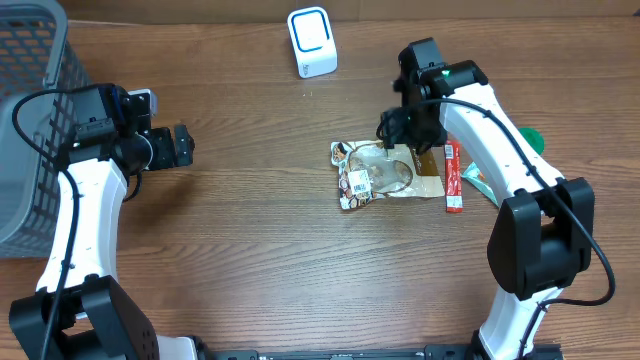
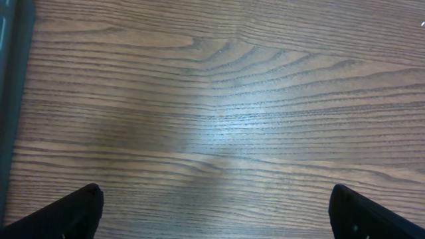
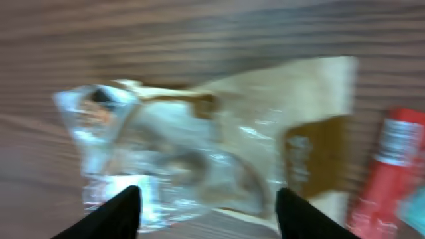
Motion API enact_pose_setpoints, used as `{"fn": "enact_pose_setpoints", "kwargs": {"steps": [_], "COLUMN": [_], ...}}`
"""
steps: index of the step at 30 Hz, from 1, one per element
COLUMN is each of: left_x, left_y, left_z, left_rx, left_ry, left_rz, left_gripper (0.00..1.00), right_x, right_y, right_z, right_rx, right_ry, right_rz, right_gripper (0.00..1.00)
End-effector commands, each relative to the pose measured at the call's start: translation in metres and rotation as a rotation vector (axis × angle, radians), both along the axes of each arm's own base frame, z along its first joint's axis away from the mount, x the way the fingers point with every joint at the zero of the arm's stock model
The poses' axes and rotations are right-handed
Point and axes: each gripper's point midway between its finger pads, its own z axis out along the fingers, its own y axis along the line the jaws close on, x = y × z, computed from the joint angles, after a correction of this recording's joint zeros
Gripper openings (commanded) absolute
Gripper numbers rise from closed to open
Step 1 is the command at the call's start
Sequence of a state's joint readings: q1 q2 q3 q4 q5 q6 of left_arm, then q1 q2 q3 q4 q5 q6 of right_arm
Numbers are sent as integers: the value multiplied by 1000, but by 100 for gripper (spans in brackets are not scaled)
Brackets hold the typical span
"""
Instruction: Scan the item barcode
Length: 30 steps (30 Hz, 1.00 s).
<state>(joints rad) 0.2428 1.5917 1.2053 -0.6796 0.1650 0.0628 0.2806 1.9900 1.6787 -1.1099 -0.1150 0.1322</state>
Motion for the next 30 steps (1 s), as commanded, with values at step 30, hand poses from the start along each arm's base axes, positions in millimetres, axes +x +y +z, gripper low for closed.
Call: {"fn": "enact_pose_setpoints", "kwargs": {"steps": [30], "left_x": [5], "left_y": [-1], "left_z": [4], "left_rx": [2], "left_ry": [-15], "left_rz": [-17], "left_gripper": [100], "right_x": [-91], "right_y": [41], "right_z": [-72], "right_rx": [-207], "right_ry": [232], "right_rz": [-131], "right_gripper": [47]}}
